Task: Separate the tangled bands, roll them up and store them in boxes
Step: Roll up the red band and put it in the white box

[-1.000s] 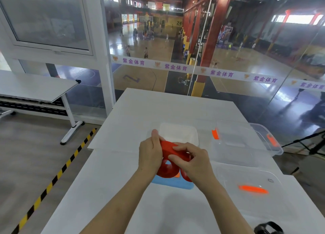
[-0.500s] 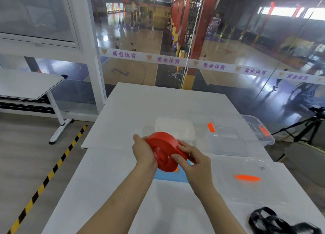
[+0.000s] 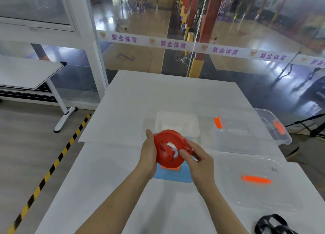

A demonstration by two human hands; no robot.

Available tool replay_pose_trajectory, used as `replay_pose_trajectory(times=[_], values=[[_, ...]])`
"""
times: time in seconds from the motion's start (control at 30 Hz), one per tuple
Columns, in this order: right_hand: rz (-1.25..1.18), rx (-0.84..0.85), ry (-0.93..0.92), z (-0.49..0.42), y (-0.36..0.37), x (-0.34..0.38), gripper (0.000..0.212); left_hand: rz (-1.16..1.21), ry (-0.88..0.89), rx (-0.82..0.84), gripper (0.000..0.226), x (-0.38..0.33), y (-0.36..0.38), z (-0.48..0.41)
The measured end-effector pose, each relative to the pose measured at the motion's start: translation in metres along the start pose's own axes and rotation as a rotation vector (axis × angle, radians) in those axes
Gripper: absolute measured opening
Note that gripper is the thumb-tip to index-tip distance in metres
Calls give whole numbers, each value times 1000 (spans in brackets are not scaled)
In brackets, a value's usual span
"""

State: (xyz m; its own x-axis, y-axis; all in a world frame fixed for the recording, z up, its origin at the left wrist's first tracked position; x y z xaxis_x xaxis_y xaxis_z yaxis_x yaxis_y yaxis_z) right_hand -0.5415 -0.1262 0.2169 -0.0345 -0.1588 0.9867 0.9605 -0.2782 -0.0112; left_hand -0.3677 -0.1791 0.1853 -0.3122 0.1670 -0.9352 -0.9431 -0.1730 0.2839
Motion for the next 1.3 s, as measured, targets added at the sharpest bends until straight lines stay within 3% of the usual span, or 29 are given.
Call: replay_pose_trajectory(times=[0.13,0.23,0.43,0.57,0.73,0.93,1.13,1.23,1.3], values=[[-70,59,102,-58,-12,-9,38,-221,57,303,56,0,9,-30],[-97,124,150,-99,-18,-15,34,-296,48,381,32,-1,8,-59],[-193,143,293,-157,-17,-39,22,-251,12,235,26,9,22,-111],[-132,201,356,-180,-7,-54,37,-196,-17,161,29,21,28,-138],[-80,190,417,-207,-1,-62,50,-194,-76,180,36,36,35,-170],[4,115,442,-256,8,-65,45,-217,-104,183,41,53,37,-216],[177,30,425,-304,18,-78,35,-404,-135,268,51,71,38,-264],[252,-1,433,-326,19,-90,33,-844,-18,285,65,75,32,-290],[331,-48,425,-342,17,-100,38,-975,92,213,64,77,29,-302]])
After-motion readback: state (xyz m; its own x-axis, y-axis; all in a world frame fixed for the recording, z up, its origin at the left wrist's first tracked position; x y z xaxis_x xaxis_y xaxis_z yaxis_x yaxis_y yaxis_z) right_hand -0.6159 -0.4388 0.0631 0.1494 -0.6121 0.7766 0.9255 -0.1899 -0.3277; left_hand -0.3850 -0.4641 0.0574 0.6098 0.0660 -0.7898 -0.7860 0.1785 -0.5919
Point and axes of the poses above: each hand's wrist, its own z-axis away from the middle knuckle, its own y-axis out of the palm, x = y × z, the point moved 7 cm from there along -z, towards the middle knuckle, and after that the axes turned 15 degrees about y, right-handed, at the moved point
